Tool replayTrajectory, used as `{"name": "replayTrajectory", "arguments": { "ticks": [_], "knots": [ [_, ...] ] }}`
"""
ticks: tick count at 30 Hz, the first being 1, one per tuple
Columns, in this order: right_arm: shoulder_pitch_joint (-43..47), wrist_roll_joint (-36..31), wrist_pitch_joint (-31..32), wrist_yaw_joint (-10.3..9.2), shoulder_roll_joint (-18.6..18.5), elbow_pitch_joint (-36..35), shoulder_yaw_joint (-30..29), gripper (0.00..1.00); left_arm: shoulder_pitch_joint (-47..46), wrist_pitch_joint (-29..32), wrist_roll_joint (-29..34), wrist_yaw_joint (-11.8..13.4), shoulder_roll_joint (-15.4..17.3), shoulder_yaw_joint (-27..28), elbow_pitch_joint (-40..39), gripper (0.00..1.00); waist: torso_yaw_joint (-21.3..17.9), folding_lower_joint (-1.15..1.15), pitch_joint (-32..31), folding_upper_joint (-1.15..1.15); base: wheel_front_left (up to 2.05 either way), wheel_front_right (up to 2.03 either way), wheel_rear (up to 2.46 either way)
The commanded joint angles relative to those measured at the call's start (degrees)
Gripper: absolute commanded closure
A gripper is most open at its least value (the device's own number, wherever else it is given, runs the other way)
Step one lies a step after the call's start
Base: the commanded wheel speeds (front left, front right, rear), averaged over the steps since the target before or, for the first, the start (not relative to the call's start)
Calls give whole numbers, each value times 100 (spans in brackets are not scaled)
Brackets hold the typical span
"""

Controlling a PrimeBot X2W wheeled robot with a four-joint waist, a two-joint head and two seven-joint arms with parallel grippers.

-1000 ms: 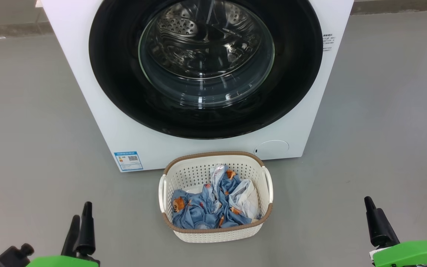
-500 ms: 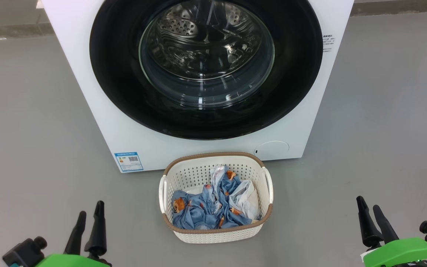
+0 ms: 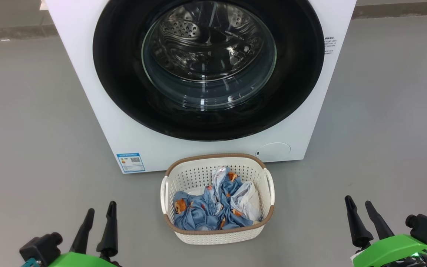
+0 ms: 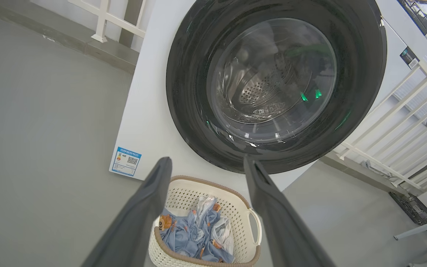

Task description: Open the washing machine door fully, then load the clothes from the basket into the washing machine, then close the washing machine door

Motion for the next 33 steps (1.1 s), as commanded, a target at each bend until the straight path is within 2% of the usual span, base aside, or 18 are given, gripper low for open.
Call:
{"name": "replayTrajectory", "arguments": {
  "ticks": [1,13,33],
  "knots": [
    [-293,-248,-60,6,-55,-189,149,0,-261,-91,199,-38,130,84,-81,0,5,0,-7,0,0,0,0],
    [-301,-967,-60,7,-46,-286,272,0,-360,-261,785,-32,159,-60,121,0,8,0,-21,0,0,0,0],
    [-332,-2441,-217,8,-22,-352,197,0,-466,-458,1908,141,244,-277,252,0,13,0,-50,0,0,0,0]
  ]
}}
